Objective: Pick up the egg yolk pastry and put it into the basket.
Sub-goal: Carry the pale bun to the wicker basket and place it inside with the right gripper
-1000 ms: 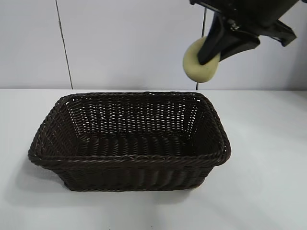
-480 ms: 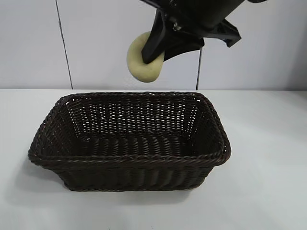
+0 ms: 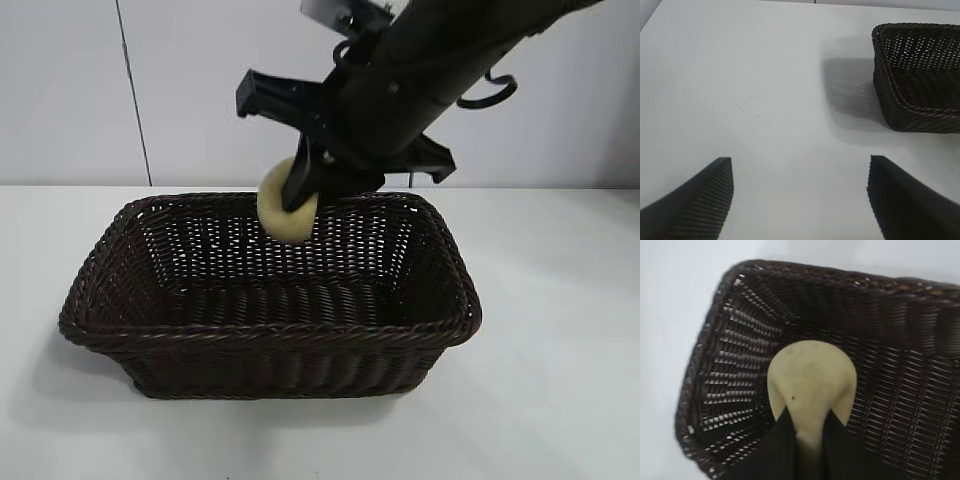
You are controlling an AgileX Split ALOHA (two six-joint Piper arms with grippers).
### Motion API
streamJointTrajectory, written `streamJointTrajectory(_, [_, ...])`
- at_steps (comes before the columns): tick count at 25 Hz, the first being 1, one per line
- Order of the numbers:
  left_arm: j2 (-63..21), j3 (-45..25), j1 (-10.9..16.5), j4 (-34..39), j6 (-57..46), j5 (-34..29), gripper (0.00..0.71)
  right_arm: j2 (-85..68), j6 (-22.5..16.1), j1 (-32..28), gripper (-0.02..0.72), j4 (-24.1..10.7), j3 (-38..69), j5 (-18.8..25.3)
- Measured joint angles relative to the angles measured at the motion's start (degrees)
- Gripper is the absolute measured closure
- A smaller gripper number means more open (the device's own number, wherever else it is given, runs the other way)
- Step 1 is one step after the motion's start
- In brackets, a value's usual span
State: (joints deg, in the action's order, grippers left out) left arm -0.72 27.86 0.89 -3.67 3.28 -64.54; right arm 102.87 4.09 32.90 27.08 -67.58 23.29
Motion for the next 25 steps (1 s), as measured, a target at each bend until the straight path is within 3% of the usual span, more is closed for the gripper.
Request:
streamJointTrajectory(9, [0.0,0.0,0.0,0.0,0.0,0.0,0.17,7.7,0.0,0.0,0.613,2.3,0.0,-3.6])
streamJointTrajectory(11, [0.0,0.0,0.0,0.0,0.0,0.0,0.17,7.9,0.0,0.0,0.549,2.4,0.0,-3.6])
streamJointTrajectory(15, [0.0,0.0,0.0,0.0,0.0,0.0,0.17,7.9,0.0,0.0,0.323,2.5,-0.1,-3.2])
streamJointTrajectory(17, [0.0,0.0,0.0,0.0,0.0,0.0,0.17,7.6,0.0,0.0,0.263,2.5,-0.1,-2.2])
streamJointTrajectory(22, [0.0,0.0,0.0,0.0,0.0,0.0,0.17,4.2,0.0,-0.2,0.237,2.4,-0.5,1.6])
streamJointTrajectory(25, [0.0,0.0,0.0,0.0,0.0,0.0,0.17,3.3,-0.1,-1.6,0.237,1.6,-4.0,9.1])
